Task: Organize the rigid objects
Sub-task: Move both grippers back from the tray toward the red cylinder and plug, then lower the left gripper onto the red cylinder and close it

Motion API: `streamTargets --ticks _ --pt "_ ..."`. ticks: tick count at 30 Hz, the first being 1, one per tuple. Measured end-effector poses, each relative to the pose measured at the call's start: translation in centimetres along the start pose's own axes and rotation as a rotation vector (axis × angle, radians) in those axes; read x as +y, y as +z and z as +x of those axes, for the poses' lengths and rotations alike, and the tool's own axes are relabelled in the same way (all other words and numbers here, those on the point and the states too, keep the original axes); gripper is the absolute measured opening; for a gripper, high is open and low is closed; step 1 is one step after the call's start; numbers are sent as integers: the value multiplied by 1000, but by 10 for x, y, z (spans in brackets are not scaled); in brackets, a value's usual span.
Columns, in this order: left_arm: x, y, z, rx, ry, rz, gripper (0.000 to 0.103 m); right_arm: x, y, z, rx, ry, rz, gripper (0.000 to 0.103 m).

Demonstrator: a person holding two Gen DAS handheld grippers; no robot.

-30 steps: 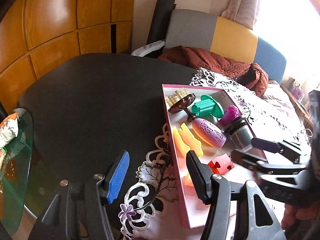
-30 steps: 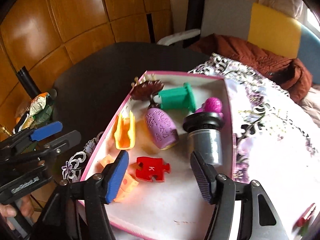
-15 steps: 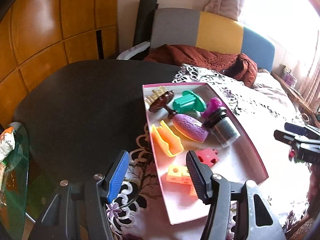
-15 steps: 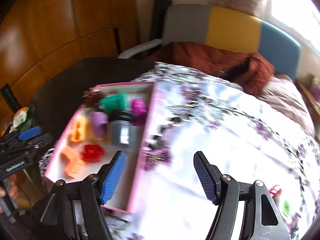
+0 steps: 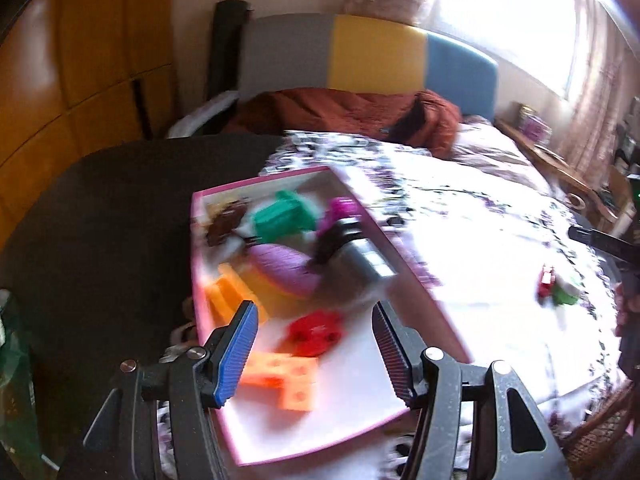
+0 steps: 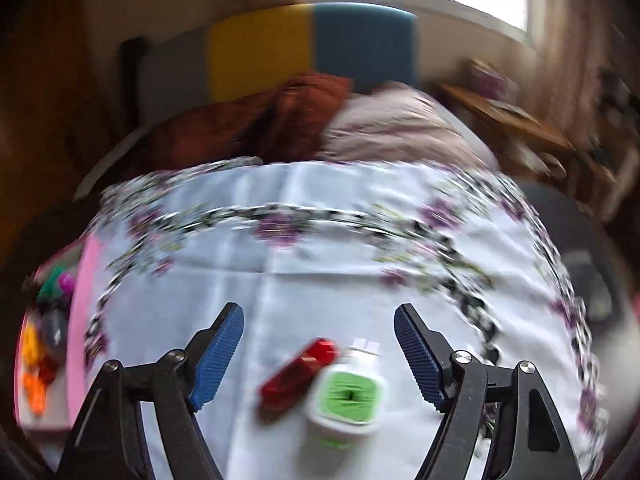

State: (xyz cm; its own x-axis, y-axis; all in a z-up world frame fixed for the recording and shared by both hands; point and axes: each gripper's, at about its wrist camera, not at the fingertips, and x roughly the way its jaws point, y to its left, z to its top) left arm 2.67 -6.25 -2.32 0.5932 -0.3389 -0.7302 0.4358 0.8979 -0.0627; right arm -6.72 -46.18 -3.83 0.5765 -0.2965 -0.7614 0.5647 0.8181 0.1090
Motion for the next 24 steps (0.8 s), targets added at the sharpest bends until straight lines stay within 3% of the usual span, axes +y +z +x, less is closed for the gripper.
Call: streamTargets --ticks 3,6,11,16,24 --pt "-31 6 7 11 -59 74 60 -43 4 6 14 -28 235 78" --pt "-68 10 18 44 -134 148 60 -63 3 4 9 -53 330 78" --pt "-130 10 38 91 -242 279 59 -69 1 7 36 -45 377 80" --pt "-190 11 65 149 -320 423 52 -71 -1 7 36 -25 395 82" --pt "-254 18 98 203 -429 543 50 -74 -2 9 48 -18 416 82"
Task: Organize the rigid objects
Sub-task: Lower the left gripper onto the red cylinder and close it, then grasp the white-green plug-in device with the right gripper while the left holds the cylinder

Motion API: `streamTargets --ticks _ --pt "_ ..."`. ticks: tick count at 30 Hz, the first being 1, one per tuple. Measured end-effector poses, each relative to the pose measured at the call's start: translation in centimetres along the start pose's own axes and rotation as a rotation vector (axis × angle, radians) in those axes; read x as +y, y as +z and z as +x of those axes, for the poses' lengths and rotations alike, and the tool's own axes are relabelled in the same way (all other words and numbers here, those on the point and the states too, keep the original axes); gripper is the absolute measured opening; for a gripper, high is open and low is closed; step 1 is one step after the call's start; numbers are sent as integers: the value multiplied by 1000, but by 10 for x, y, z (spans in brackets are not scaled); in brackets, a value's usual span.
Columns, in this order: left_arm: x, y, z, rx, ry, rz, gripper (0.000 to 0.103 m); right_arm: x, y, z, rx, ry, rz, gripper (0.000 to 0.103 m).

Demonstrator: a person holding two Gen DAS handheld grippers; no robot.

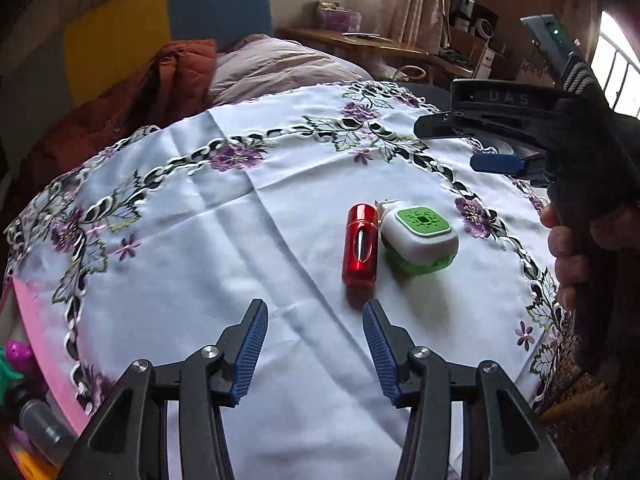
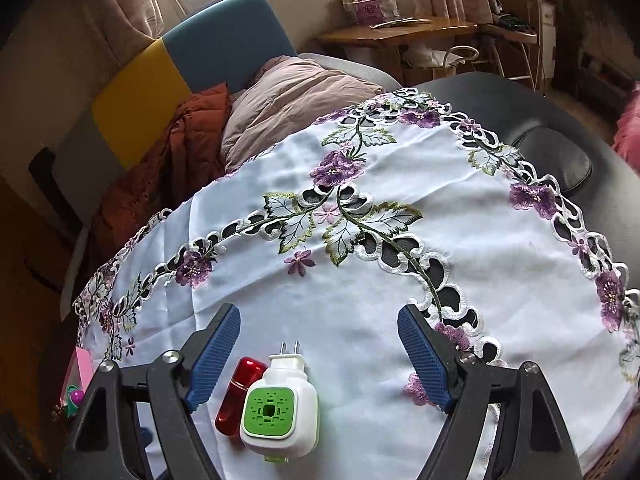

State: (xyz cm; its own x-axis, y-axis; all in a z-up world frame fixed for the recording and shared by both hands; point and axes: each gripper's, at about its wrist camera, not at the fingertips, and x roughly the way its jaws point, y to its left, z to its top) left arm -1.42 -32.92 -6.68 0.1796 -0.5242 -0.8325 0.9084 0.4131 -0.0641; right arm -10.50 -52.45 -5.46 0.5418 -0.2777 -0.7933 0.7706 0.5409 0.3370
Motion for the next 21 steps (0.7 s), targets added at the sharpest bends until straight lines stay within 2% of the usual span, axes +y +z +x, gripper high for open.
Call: streamTargets --ticks 11,15,17,19,21 --pt "-18 36 59 53 -56 97 49 -5 3 1 -4 1 35 82" --pt "-20 43 75 71 -69 90 41 -4 2 4 8 -5 26 82" --pt "-20 41 75 50 -43 95 26 -4 3 5 11 -7 22 82" --pt "-15 36 72 38 -50 72 25 -3 3 7 19 -8 18 82" --pt "-8 26 63 30 -19 36 25 -2 2 10 32 -7 11 82"
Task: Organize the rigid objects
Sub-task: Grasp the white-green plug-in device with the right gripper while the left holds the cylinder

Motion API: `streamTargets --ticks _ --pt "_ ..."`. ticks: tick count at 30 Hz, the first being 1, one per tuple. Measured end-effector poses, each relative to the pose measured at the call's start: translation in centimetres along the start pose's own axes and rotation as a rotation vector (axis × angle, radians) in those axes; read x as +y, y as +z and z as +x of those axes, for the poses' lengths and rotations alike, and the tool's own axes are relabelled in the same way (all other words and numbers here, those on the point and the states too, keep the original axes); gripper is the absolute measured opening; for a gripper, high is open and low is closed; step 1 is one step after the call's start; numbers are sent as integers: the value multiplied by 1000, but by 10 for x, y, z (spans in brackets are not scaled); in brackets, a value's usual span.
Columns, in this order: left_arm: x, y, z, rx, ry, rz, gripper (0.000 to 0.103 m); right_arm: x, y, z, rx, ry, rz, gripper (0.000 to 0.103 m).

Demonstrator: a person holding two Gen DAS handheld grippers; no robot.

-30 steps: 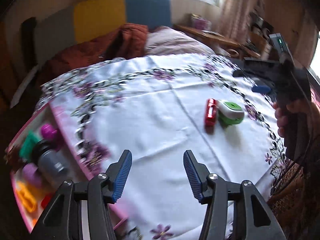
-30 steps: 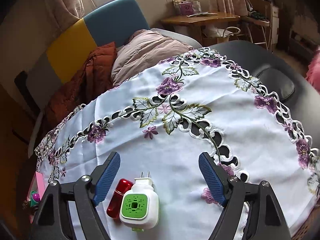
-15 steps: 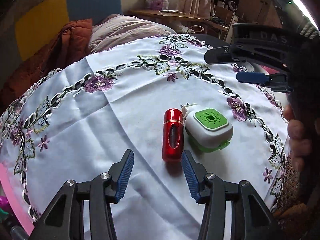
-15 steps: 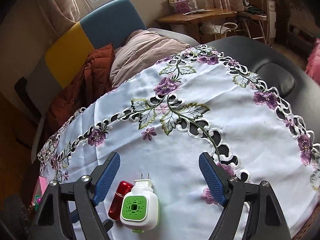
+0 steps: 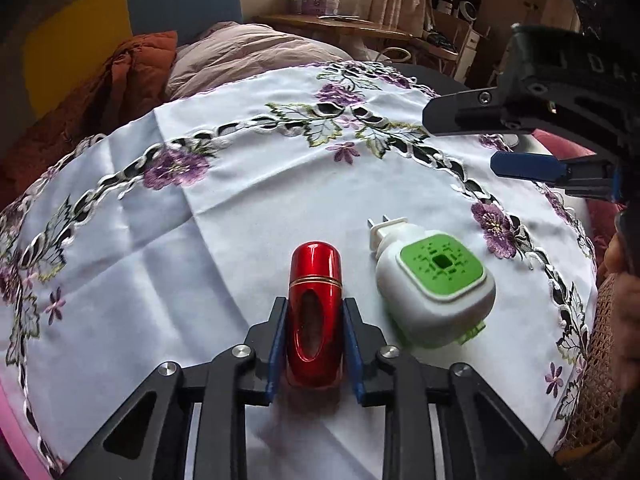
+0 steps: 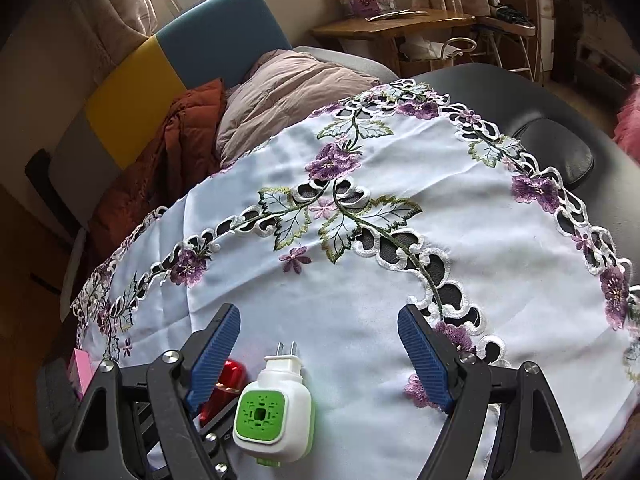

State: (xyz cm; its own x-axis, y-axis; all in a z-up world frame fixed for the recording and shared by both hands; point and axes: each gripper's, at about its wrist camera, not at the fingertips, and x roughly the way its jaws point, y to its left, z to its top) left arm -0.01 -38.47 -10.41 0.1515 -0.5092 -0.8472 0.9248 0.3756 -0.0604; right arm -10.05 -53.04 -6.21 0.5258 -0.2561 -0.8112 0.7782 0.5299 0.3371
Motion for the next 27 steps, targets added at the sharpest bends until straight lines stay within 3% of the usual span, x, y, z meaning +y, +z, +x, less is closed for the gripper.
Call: streamTargets --ticks 5,11,13,23,26,27 --pt "23 -36 -31 -11 96 -134 25 8 -5 10 58 5 -46 82" --pt "40 -88 -64 -68 209 -234 25 20 -14 22 136 6 -116 82" --pt "38 -100 -69 -99 223 -219 26 24 -17 26 161 0 -142 82" --pt "41 -108 -71 -151 175 -236 26 35 -36 44 275 -62 -246 81" --pt "42 -111 -72 -159 167 -240 26 40 -41 50 306 -76 -281 76" --pt "42 -111 -72 -160 165 -241 26 41 -42 50 309 -78 -296 66"
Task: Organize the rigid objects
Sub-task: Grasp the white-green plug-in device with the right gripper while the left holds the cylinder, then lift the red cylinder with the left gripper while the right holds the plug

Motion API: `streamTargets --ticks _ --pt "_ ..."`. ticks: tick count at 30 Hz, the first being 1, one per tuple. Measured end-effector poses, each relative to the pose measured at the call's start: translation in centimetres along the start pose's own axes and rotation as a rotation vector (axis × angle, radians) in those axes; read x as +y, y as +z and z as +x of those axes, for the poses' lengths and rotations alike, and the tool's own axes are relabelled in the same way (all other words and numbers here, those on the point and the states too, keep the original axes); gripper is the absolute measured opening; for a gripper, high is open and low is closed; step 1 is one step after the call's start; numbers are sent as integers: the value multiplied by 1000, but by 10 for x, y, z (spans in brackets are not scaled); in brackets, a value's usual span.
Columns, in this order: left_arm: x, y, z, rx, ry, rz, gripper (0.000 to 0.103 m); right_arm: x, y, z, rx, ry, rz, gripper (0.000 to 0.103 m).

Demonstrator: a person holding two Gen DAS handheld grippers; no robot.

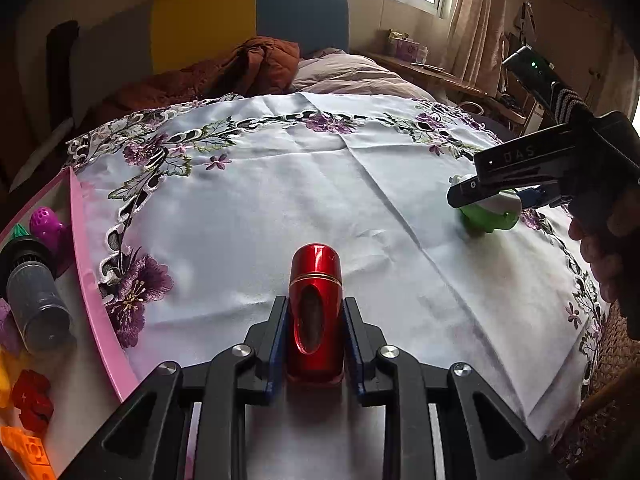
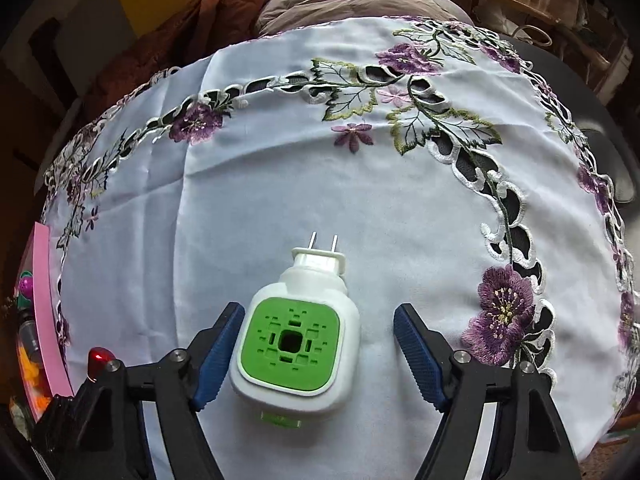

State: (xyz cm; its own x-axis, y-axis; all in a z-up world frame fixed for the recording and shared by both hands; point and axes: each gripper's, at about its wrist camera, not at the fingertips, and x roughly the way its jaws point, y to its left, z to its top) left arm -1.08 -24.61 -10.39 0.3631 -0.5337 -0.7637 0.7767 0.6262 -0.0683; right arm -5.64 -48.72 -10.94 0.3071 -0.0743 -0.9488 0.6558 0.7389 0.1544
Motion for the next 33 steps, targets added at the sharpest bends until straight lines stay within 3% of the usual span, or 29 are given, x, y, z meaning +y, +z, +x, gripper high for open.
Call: streamTargets --ticks 1,4,7,9,13,19,33 --pt "1 0 0 -1 -1 -2 26 4 -1 0 0 -5 -25 53" --pt "2 -1 -1 -2 -4 -7 26 18 -3 -3 -25 5 -88 52" --pt "1 -2 -2 -6 -1 -3 26 40 -1 -20 -155 34 -198 52" --pt "1 -2 -2 -6 -2 -3 26 53 -1 -20 -189 36 -258 52" --pt "1 -2 -2 -8 0 -1 26 57 -3 7 -83 -53 -319 52" --pt "1 -4 -2 -18 3 5 26 47 0 8 -50 -12 -254 53" --pt "-1 -6 -3 -34 19 21 26 51 -6 10 -60 -24 -285 53"
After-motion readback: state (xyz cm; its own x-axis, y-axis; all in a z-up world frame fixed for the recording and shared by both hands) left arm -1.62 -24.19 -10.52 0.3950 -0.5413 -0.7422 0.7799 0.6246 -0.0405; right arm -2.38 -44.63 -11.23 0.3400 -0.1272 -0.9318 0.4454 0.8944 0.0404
